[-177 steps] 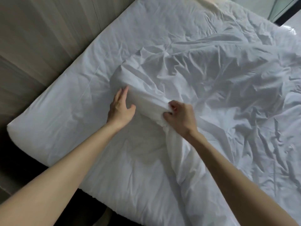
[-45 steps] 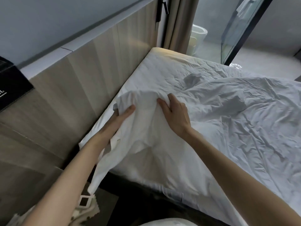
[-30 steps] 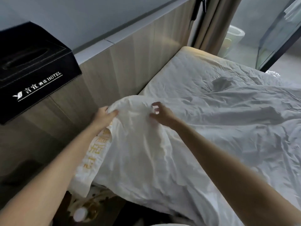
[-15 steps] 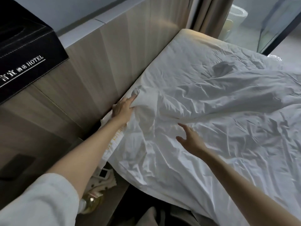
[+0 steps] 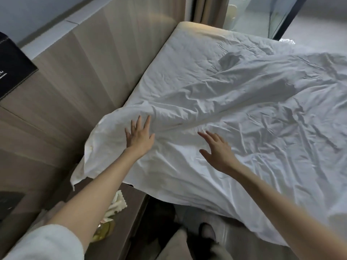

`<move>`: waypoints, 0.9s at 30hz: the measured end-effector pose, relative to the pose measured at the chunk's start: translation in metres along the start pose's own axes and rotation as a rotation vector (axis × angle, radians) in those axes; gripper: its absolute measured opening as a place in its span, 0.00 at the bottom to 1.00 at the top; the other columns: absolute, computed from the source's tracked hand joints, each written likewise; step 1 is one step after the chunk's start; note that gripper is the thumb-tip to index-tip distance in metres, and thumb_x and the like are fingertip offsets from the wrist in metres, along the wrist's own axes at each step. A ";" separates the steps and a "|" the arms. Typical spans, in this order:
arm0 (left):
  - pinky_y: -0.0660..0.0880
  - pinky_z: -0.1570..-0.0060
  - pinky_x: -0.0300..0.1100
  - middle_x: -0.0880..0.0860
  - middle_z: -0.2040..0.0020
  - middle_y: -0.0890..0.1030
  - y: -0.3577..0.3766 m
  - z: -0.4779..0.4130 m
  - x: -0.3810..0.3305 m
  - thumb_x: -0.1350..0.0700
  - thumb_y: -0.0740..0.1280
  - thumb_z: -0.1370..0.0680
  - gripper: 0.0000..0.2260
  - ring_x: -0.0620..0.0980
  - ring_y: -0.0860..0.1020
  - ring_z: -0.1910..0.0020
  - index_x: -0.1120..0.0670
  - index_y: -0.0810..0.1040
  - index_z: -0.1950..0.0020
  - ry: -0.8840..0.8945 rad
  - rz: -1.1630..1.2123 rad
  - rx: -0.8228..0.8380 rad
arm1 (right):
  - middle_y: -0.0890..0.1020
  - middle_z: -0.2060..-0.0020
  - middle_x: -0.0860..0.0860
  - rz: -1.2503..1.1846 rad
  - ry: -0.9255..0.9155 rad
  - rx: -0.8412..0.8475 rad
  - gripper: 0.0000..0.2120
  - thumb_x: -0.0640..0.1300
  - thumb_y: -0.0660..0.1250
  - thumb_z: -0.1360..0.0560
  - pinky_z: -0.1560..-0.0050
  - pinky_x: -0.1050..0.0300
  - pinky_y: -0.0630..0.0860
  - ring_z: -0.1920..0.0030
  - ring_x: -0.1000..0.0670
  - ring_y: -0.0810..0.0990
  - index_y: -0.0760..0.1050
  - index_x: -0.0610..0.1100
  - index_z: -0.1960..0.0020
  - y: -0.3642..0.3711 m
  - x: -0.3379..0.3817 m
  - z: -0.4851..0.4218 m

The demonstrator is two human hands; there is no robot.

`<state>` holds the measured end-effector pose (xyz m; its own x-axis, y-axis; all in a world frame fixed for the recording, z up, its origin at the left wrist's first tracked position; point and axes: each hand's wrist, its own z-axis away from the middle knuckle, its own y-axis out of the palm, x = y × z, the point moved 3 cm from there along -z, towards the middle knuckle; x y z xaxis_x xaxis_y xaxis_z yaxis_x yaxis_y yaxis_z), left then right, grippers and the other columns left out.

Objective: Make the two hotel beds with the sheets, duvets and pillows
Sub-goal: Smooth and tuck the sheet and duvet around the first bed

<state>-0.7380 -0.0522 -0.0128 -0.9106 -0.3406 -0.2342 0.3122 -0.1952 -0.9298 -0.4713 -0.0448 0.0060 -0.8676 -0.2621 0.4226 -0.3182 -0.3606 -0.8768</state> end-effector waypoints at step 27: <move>0.43 0.25 0.57 0.52 0.20 0.43 0.173 0.357 -0.536 0.46 0.54 0.17 0.27 0.56 0.42 0.22 0.46 0.45 0.21 0.867 -0.167 0.105 | 0.57 0.23 0.50 -0.199 0.595 -0.380 0.28 0.47 0.63 0.22 0.26 0.42 0.55 0.24 0.45 0.55 0.58 0.55 0.24 -0.095 -0.384 0.456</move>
<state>-0.0991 -0.2316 0.0528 -0.8183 0.5073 -0.2703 0.1415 -0.2781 -0.9501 0.0669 -0.3180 0.0316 -0.8059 0.3454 0.4808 -0.5083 0.0125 -0.8611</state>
